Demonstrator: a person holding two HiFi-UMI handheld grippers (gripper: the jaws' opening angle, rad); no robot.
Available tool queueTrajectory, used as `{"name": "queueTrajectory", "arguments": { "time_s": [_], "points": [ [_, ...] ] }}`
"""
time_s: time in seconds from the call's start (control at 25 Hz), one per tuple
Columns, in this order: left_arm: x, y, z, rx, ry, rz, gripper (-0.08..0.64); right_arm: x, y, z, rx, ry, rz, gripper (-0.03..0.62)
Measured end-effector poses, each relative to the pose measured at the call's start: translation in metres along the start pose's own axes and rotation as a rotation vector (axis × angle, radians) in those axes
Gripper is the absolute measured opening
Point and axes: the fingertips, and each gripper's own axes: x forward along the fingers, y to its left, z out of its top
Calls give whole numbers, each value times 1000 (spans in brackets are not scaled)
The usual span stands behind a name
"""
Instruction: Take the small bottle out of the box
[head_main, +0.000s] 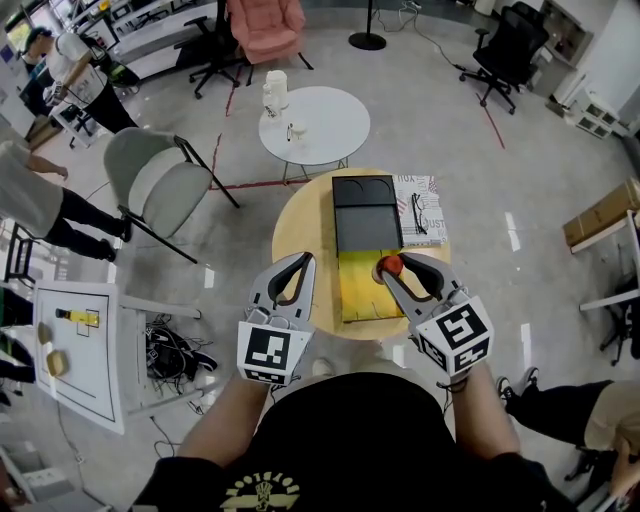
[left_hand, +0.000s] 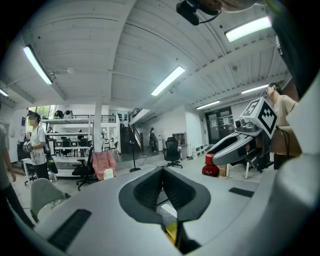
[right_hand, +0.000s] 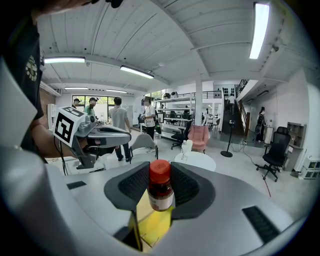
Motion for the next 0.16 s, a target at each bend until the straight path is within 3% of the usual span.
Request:
{"name": "queueTrajectory", "arguments": {
  "time_s": [0.16],
  "points": [
    [1,2,1,3,-2,-1,14,3,0,0,-3,1,4,144]
  ]
}}
